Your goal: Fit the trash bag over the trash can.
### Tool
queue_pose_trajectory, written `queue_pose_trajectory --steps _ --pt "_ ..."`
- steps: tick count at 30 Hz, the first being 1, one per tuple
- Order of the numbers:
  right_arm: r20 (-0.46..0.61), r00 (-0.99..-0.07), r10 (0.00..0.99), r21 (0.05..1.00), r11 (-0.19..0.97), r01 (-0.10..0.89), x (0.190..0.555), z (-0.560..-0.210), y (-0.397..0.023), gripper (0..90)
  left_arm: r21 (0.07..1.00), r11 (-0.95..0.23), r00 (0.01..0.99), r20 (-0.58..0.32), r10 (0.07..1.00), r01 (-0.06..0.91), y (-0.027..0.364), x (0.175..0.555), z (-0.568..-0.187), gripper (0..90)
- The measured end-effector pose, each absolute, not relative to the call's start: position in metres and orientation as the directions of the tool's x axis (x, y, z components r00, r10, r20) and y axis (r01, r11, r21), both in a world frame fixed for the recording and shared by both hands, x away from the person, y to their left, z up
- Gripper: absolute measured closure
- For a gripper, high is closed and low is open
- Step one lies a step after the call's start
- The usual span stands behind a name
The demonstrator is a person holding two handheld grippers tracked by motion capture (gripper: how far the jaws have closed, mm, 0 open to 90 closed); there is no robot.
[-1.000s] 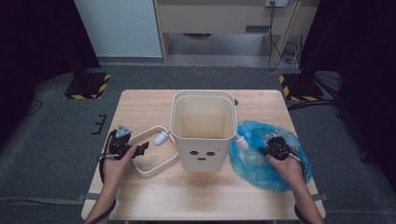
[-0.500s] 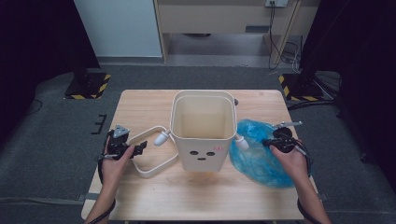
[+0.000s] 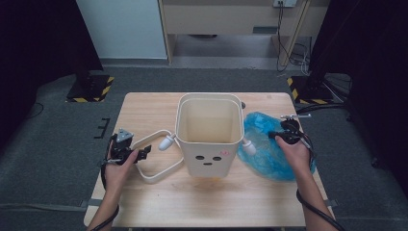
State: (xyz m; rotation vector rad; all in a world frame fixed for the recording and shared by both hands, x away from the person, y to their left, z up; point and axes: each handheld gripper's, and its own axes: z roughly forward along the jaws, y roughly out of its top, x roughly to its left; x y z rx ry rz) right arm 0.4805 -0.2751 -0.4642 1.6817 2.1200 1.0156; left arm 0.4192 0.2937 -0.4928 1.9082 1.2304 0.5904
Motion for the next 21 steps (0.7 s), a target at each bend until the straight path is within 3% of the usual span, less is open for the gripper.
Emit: queue_pose_trajectory --steps 11,21 --pt "0.288 -0.269 0.919 0.657 0.015 0.754 0.487 -0.453 -0.278 88.3 0.807 -0.23 0.425 -0.029 0.905 0.544 0.295 0.419 -0.493 7.6" --pt "0.28 -0.264 0.923 0.671 0.009 0.741 0.48 -0.434 -0.282 88.3 0.804 -0.24 0.427 -0.019 0.904 0.544 0.295 0.419 -0.493 7.6"
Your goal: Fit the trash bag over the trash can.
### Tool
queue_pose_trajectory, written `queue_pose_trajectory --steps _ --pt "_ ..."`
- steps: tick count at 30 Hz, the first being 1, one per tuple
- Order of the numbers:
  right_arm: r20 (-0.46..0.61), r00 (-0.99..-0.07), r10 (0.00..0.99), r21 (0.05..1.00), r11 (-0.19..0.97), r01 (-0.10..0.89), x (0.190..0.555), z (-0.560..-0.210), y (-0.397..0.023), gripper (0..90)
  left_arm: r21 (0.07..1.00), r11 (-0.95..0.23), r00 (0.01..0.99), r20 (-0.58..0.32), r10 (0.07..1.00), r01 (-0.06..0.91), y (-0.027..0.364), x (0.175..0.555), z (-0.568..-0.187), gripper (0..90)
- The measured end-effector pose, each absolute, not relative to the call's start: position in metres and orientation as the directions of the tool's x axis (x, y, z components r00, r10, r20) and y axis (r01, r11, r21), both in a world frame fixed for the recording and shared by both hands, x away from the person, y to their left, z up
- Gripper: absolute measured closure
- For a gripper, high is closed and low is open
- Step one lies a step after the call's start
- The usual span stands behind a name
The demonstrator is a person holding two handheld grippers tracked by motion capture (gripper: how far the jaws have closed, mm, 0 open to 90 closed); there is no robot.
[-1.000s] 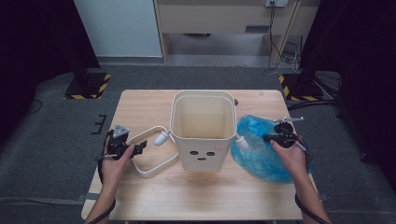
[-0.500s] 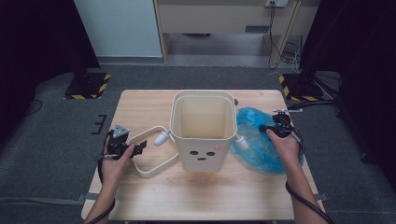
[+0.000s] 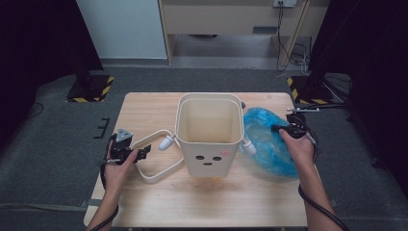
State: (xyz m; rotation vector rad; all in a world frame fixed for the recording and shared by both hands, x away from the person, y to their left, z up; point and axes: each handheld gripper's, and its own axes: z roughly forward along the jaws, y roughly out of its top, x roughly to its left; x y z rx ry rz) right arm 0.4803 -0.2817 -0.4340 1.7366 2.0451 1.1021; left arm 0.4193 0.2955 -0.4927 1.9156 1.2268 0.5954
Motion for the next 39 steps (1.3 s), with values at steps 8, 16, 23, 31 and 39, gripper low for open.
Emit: queue_pose_trajectory --steps 8,16,23,31,39 --pt "0.276 -0.262 0.925 0.678 0.006 0.735 0.477 -0.416 -0.281 88.4 0.809 -0.231 0.421 -0.023 0.907 0.541 0.298 0.419 -0.491 7.6" --pt "0.262 -0.274 0.925 0.701 0.013 0.713 0.472 -0.393 -0.28 88.4 0.809 -0.241 0.419 -0.008 0.908 0.536 0.297 0.419 -0.49 7.6" --pt "0.282 -0.268 0.921 0.708 -0.011 0.707 0.471 -0.377 -0.284 88.5 0.811 -0.231 0.416 -0.016 0.909 0.537 0.3 0.418 -0.489 7.6" --pt "0.302 -0.27 0.914 0.716 -0.031 0.698 0.468 -0.364 -0.286 88.5 0.814 -0.223 0.411 -0.021 0.911 0.537 0.302 0.418 -0.489 7.6" --pt "0.328 -0.276 0.904 0.721 -0.05 0.691 0.468 -0.353 -0.285 88.6 0.814 -0.226 0.412 -0.019 0.911 0.535 0.303 0.419 -0.488 7.6"
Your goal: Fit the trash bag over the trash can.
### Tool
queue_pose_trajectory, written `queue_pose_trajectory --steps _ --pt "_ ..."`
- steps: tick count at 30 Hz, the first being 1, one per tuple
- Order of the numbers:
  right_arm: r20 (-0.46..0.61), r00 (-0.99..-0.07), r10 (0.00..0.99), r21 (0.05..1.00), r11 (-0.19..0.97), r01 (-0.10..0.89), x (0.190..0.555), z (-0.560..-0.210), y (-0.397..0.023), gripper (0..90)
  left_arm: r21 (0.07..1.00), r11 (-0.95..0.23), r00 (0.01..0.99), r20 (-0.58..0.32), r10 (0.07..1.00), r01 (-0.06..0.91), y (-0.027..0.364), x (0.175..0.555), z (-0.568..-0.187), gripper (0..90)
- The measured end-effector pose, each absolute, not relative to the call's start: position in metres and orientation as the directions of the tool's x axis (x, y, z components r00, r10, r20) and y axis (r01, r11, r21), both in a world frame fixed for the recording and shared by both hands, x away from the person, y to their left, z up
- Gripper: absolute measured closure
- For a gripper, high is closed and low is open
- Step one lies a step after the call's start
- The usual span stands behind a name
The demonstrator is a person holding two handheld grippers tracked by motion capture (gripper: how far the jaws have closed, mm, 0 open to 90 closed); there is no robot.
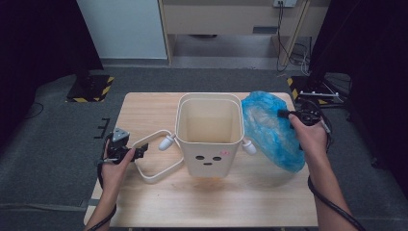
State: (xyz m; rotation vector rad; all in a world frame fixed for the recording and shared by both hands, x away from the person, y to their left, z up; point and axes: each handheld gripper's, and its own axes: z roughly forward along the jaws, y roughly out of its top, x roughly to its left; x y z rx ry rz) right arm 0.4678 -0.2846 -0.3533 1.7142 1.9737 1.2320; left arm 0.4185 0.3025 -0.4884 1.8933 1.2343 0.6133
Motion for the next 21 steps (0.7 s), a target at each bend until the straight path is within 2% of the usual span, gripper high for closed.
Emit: queue_pose_trajectory --steps 21 --pt "0.376 -0.288 0.881 0.727 -0.088 0.681 0.463 -0.321 -0.288 88.7 0.808 -0.233 0.42 -0.02 0.907 0.541 0.299 0.419 -0.492 7.6"
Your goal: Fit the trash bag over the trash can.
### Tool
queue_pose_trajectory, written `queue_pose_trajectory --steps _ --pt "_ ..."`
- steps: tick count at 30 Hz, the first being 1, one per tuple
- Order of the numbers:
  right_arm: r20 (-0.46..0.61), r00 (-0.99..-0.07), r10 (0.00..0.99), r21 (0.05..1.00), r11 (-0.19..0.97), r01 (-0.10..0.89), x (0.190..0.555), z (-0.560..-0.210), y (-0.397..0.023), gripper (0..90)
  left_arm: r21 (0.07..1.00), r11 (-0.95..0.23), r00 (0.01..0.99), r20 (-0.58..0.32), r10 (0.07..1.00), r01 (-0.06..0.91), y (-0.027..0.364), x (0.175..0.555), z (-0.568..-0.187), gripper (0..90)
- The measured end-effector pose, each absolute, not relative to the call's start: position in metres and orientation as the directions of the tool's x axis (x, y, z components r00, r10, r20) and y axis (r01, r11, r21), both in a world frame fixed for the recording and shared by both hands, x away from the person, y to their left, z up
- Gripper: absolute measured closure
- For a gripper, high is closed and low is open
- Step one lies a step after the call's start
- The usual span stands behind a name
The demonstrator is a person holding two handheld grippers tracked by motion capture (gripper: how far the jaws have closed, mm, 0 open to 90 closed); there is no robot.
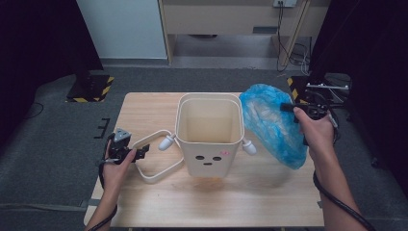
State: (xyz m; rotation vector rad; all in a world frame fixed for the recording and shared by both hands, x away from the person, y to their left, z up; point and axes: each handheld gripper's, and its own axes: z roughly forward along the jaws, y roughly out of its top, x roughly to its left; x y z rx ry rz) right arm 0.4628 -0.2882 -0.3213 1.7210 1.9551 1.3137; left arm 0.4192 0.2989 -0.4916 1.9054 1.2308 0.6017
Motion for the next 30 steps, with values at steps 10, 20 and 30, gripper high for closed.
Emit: queue_pose_trajectory --steps 10,20,30 --pt "0.376 -0.301 0.876 0.736 -0.085 0.672 0.458 -0.315 -0.286 88.7 0.805 -0.249 0.433 -0.01 0.901 0.538 0.295 0.419 -0.492 7.6" --pt "0.39 -0.306 0.868 0.731 -0.09 0.676 0.458 -0.309 -0.285 88.7 0.805 -0.246 0.431 -0.013 0.902 0.539 0.295 0.419 -0.491 7.6" --pt "0.4 -0.313 0.861 0.74 -0.102 0.664 0.456 -0.297 -0.284 88.7 0.805 -0.249 0.433 -0.011 0.901 0.539 0.295 0.419 -0.491 7.6"
